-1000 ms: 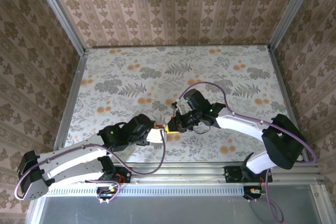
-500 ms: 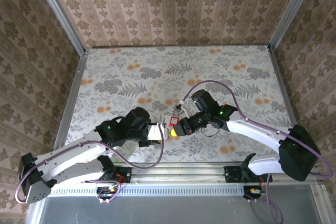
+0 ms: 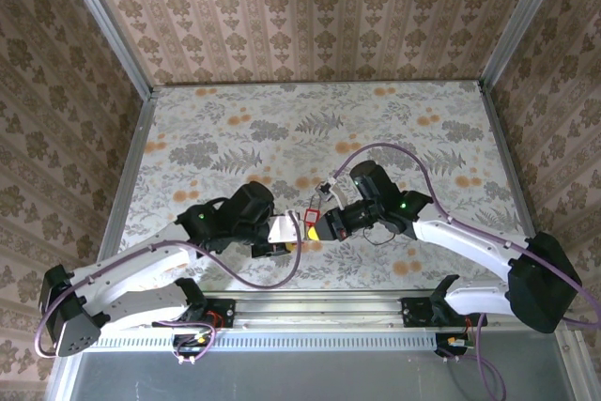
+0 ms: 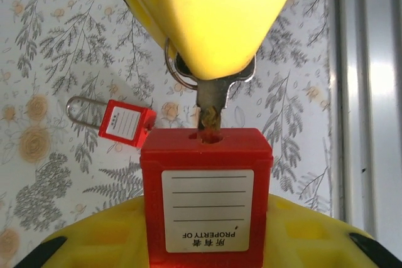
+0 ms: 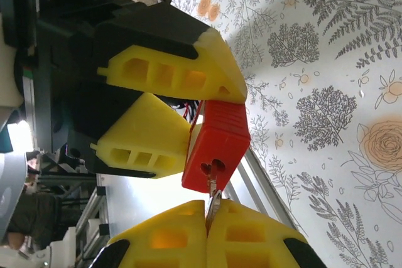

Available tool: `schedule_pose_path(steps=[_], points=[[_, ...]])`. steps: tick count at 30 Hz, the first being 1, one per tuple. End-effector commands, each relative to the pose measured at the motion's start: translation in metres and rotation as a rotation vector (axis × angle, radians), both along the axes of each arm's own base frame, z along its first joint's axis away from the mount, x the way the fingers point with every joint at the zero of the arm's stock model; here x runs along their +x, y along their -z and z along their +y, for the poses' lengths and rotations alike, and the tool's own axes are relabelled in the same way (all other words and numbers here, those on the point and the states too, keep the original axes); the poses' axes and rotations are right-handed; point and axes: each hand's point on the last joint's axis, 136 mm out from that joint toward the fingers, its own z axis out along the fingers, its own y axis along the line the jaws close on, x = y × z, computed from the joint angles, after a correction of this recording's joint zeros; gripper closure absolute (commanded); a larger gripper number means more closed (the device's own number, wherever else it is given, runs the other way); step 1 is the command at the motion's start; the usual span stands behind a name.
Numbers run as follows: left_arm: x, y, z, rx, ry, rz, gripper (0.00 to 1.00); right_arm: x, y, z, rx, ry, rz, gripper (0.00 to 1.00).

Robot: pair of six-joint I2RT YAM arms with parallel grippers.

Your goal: Unlock with the key

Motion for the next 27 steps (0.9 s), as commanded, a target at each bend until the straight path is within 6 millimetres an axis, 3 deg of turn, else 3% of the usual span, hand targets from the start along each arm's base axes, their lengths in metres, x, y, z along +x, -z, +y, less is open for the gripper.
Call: schedule_pose_path(steps=[1,6,9,16,20,27], points=[[0.000,-0.174,-0.089,-0.684,0.180,-0.281,1.00,-0.009,-0.052,0.034,0.237,-0.107,-0.189,1.00],[0.000,-0.201,-0.083,-0.786,0.204,-0.122,1.00,-0.013,-0.031,0.029,0.124,-0.109,-0.303,1.00],[-0.003,-0.205,-0.076,-0.804,0.228,-0.044,1.00,-0.014,-0.024,0.028,0.100,-0.119,-0.341,1.00],[0.001,-0.203,-0.060,-0.819,0.208,0.022,1.00,-0.023,-0.027,0.027,0.077,-0.214,-0.407,1.00],[0.007,-0.198,-0.062,-0.811,0.182,-0.017,1.00,-0.026,-0.029,0.033,0.100,-0.245,-0.347,1.00],[0.025,-0.182,-0.060,-0.833,0.082,-0.111,1.00,-0.010,-0.025,0.033,0.080,-0.181,-0.279,1.00]])
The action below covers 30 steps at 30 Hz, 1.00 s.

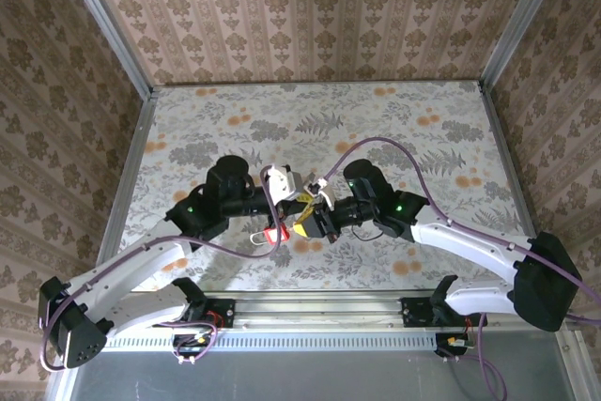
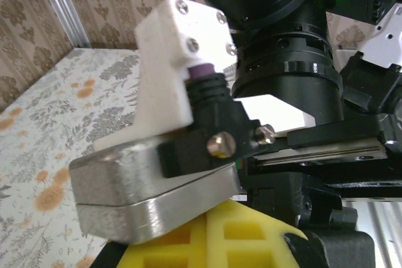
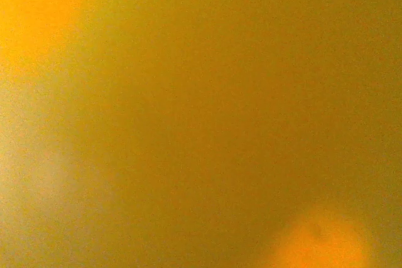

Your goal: Unlock with the key

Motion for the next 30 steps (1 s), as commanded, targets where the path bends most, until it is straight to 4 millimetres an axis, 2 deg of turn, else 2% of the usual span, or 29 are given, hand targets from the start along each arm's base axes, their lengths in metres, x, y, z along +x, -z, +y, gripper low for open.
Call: schedule_pose_path(steps=[1,5,7,9,12,15,22,26,30], points=[[-0.009,-0.061,-0.007,-0.214,0.042,-0.192,1.00,-0.014,0.012,0.005,-0.025,-0.072,0.098,1.00],[0.001,-0.059,0.006,-0.203,-0.030,-0.182,0.99,-0.004,0.010,0.003,-0.013,-0.032,0.098,1.00],[0.006,-0.061,0.015,-0.208,-0.073,-0.183,0.88,-0.001,0.013,0.003,-0.016,-0.020,0.107,1.00],[0.012,-0.063,0.025,-0.218,-0.127,-0.193,0.65,0.001,0.017,0.002,-0.020,-0.007,0.118,1.00],[0.018,-0.061,0.041,-0.216,-0.194,-0.209,0.41,0.005,0.018,-0.001,-0.021,0.012,0.130,1.00],[0.020,-0.054,0.055,-0.204,-0.240,-0.208,0.30,0.009,0.016,-0.004,-0.023,0.024,0.139,1.00],[0.021,-0.026,0.082,-0.072,-0.315,-0.242,0.17,0.016,0.014,-0.010,-0.032,0.042,0.156,1.00],[0.001,-0.004,0.089,0.037,-0.236,-0.299,0.15,0.020,0.010,-0.017,-0.039,0.059,0.164,1.00],[-0.020,0.032,0.086,0.185,-0.092,-0.266,0.14,0.019,0.003,-0.022,-0.029,0.053,0.169,1.00]])
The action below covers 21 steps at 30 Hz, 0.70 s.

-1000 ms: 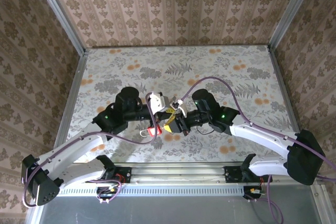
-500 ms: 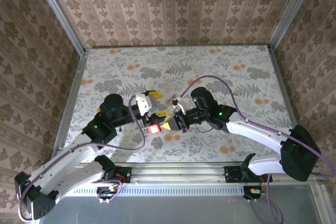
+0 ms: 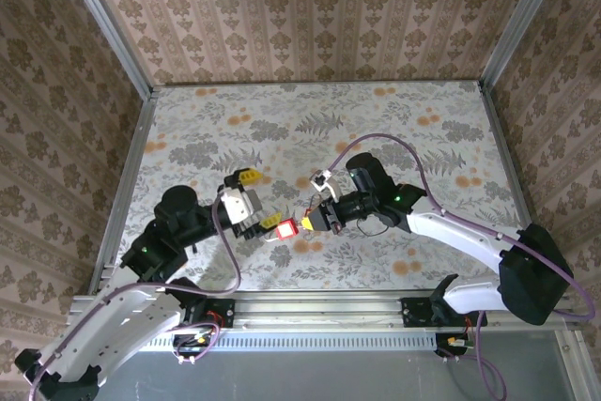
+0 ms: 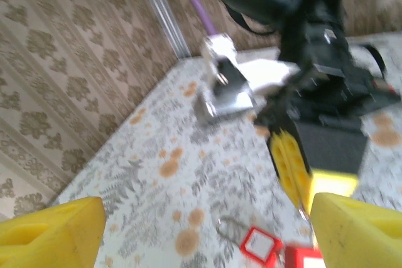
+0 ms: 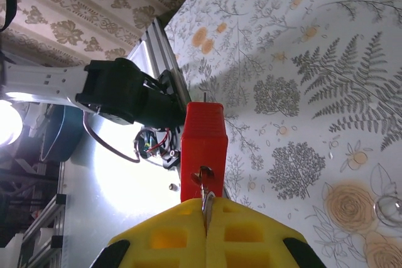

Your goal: Unlock with the key

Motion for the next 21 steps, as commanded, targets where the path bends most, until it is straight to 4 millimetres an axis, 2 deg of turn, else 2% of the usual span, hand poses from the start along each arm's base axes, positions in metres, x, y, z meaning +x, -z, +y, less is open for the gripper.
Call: schedule_pose_path(steps=[1,6,8,13,21], points=[[-0.023,0.045,-0.003,0.202,0.128,0.039,0.13,-0.006,-0.027,0.000,0.052,-0.041,-0.018,1.00],[-0.028,0.084,-0.023,0.413,0.170,-0.018,0.10,-0.007,-0.035,0.001,0.074,-0.051,-0.017,1.00],[-0.020,0.091,-0.030,0.445,0.151,-0.023,0.10,-0.008,-0.038,0.002,0.086,-0.054,-0.017,1.00],[0.004,0.093,-0.039,0.447,0.066,-0.062,0.06,-0.010,-0.038,0.002,0.105,-0.057,-0.003,1.00],[0.020,0.094,-0.039,0.409,-0.003,-0.047,0.03,-0.015,-0.037,0.000,0.112,-0.060,0.004,1.00]])
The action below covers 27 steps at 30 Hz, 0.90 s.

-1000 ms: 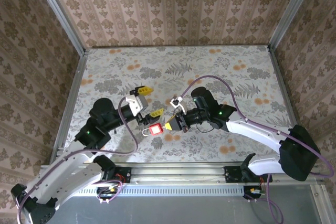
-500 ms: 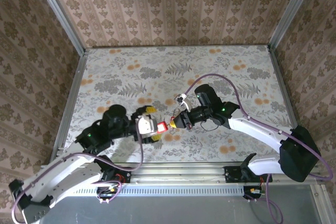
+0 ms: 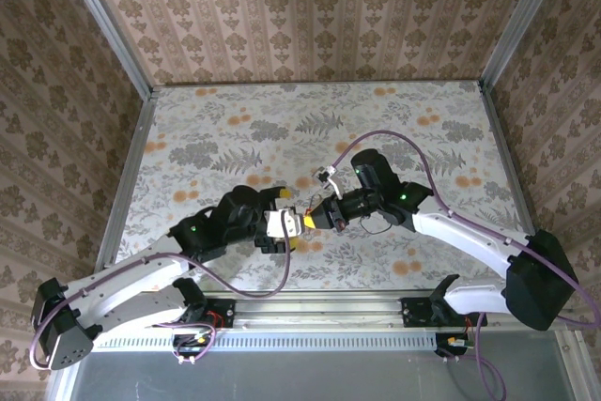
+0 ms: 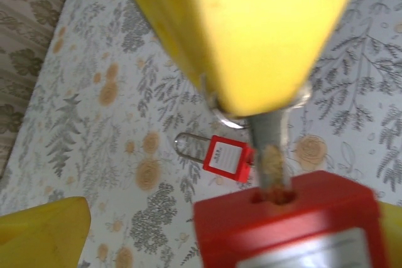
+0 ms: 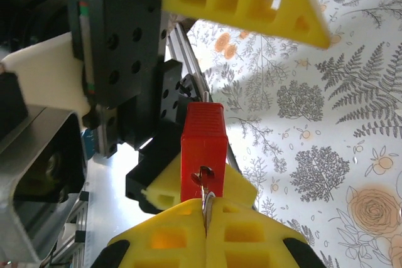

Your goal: Unlock with the key

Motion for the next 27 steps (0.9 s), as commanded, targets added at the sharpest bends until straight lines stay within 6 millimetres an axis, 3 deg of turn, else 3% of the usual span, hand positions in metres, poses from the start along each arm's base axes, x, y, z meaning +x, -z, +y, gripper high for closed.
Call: schedule_pose_path(steps=[1,6,12,14,19,22,27], points=[[0.011,-0.005,-0.001,-0.029,-0.041,-0.014,0.03,-0.007,-0.013,0.000,0.054,-0.027,-0.011,1.00],[0.014,0.001,-0.003,-0.017,-0.060,0.020,0.10,-0.008,-0.014,0.002,0.062,-0.030,-0.007,1.00],[0.017,0.001,-0.005,-0.020,-0.069,0.045,0.33,-0.010,-0.014,0.004,0.063,-0.028,-0.005,1.00],[0.016,0.000,-0.007,-0.029,-0.064,0.052,0.43,-0.010,-0.013,0.004,0.066,-0.024,-0.002,1.00],[0.016,-0.002,-0.014,-0.055,-0.070,0.073,0.85,-0.009,-0.013,0.009,0.076,0.001,0.019,1.00],[0.010,-0.007,-0.022,-0.093,-0.043,0.083,0.97,-0.011,-0.016,0.014,0.097,0.008,0.025,1.00],[0.003,-0.027,-0.031,-0.204,0.001,0.144,1.00,-0.022,-0.012,0.022,0.086,-0.018,0.008,1.00]])
